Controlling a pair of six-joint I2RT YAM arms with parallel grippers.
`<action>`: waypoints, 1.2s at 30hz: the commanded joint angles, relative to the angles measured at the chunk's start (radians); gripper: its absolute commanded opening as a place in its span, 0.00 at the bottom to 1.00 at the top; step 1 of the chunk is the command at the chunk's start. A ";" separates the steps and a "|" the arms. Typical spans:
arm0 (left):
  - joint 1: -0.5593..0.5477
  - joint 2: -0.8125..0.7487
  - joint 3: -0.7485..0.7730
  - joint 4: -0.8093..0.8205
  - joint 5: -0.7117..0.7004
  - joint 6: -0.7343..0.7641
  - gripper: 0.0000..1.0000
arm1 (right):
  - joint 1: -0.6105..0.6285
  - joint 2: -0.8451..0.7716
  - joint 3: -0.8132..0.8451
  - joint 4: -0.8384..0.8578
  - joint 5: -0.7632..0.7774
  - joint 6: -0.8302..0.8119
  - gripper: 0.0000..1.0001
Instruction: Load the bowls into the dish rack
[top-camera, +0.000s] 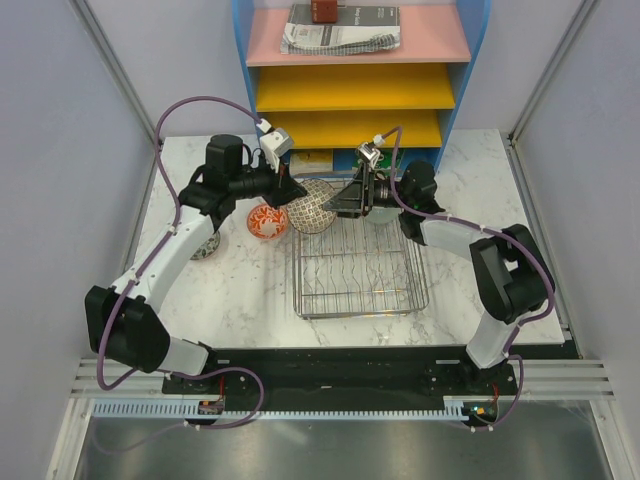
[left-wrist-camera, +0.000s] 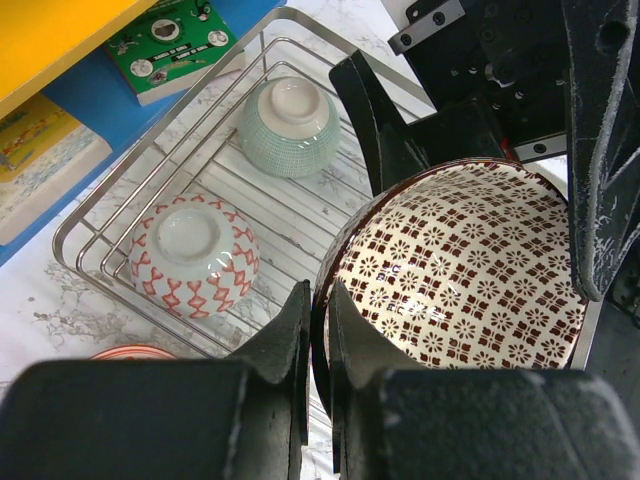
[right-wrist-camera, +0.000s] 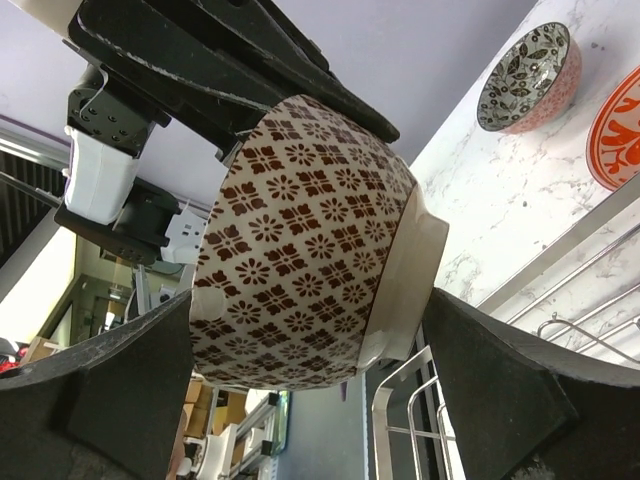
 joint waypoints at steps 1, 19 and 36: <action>-0.005 -0.031 0.015 0.085 -0.006 0.032 0.02 | 0.000 0.001 0.000 0.068 -0.026 0.009 0.98; -0.012 -0.041 -0.027 0.101 -0.003 0.034 0.02 | -0.001 0.021 -0.024 0.212 0.008 0.083 0.71; -0.012 -0.008 -0.007 0.081 0.039 0.024 0.38 | -0.012 -0.005 -0.020 -0.003 0.077 -0.068 0.00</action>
